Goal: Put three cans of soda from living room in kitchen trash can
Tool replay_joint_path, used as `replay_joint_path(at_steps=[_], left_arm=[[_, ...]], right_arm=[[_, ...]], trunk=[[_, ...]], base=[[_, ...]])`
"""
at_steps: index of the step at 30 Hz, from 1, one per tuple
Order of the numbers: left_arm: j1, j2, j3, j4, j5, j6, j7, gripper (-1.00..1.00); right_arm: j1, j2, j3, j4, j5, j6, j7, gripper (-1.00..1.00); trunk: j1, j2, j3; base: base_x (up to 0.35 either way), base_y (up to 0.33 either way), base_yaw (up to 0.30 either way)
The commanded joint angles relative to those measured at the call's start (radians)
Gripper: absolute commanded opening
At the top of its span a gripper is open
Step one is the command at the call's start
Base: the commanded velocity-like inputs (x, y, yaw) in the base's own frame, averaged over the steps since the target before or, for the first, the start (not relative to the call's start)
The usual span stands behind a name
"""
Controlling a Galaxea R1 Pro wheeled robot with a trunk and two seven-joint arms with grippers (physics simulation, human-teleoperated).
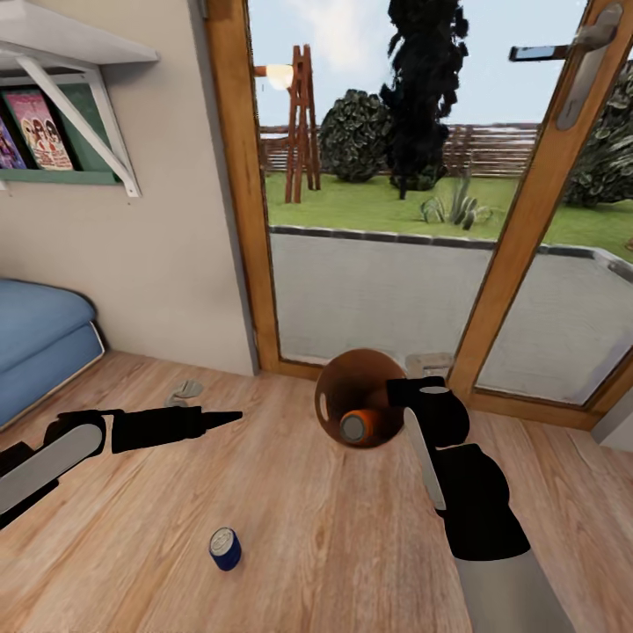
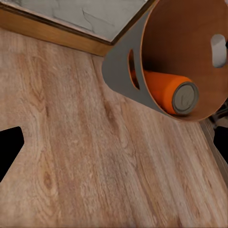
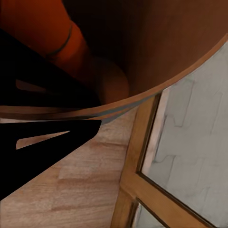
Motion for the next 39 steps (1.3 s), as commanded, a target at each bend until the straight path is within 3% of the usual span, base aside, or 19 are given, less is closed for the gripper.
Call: replay_joint_path(at_steps=[1, 9, 15, 21, 39], left_arm=[[0.000, 0.000, 0.000, 0.000, 0.000, 0.000, 0.000, 1.00], [0.000, -0.003, -0.018, 0.000, -0.002, 0.001, 0.026, 1.00], [0.000, -0.025, -0.024, 0.001, -0.003, 0.001, 0.040, 1.00], [0.001, -0.029, -0.024, 0.002, -0.003, 0.000, 0.042, 1.00], [0.000, -0.031, -0.026, 0.027, -0.003, 0.000, 0.039, 1.00]], right_arm=[[0.000, 0.000, 0.000, -0.001, 0.020, 0.002, 0.003, -1.00], [0.000, 0.000, 0.000, -0.001, 0.020, 0.002, 0.003, -1.00], [0.000, 0.000, 0.000, -0.001, 0.020, 0.002, 0.003, -1.00], [0.000, 0.000, 0.000, -0.001, 0.020, 0.002, 0.003, -1.00], [0.000, 0.000, 0.000, -0.001, 0.020, 0.002, 0.003, -1.00]], trunk=[[0.000, 0.000, 0.000], [0.000, 0.000, 0.000], [0.000, 0.000, 0.000], [0.000, 0.000, 0.000], [0.000, 0.000, 0.000]], base=[[0.000, 0.000, 0.050], [0.233, 0.000, 0.008], [0.337, 0.000, 0.000], [0.334, 0.000, 0.000], [0.091, 0.000, 0.000]])
